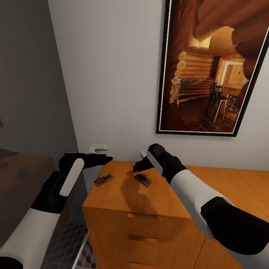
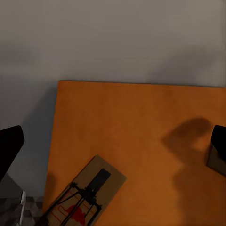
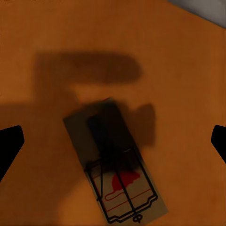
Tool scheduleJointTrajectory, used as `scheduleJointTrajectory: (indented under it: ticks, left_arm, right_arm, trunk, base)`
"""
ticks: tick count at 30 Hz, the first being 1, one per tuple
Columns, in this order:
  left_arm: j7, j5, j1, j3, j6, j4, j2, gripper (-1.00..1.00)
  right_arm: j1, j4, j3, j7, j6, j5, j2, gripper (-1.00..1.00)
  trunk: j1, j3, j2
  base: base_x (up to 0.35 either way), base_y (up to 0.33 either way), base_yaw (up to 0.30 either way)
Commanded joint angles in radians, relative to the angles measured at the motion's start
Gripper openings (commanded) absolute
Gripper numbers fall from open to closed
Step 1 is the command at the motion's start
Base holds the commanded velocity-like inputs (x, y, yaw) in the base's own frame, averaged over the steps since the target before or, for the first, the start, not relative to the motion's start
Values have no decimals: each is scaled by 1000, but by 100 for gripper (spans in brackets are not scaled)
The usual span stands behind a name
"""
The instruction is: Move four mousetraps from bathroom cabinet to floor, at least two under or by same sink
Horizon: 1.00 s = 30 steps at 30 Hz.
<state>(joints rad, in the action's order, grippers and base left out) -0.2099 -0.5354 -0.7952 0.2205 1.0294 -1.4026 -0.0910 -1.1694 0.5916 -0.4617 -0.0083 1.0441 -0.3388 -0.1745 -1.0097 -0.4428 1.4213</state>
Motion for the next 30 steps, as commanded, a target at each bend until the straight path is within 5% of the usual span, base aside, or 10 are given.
scheduleJointTrajectory:
  ticks: [1,23,30]
  left_arm:
    - [-11,-10,-1,2,2,-1,-1,100]
    - [-10,-13,-1,2,1,-1,0,100]
    - [-9,-13,-1,3,1,-1,0,100]
  right_arm:
    - [-1,1,-2,-1,3,-1,0,100]
    - [-1,-26,-3,-5,3,-3,0,100]
    - [-1,-105,-9,-3,3,2,0,100]
  trunk:
    - [0,-1,1]
    - [0,-1,1]
    - [0,-1,1]
  base:
    - [0,0,0]
    - [0,0,0]
    - [0,0,0]
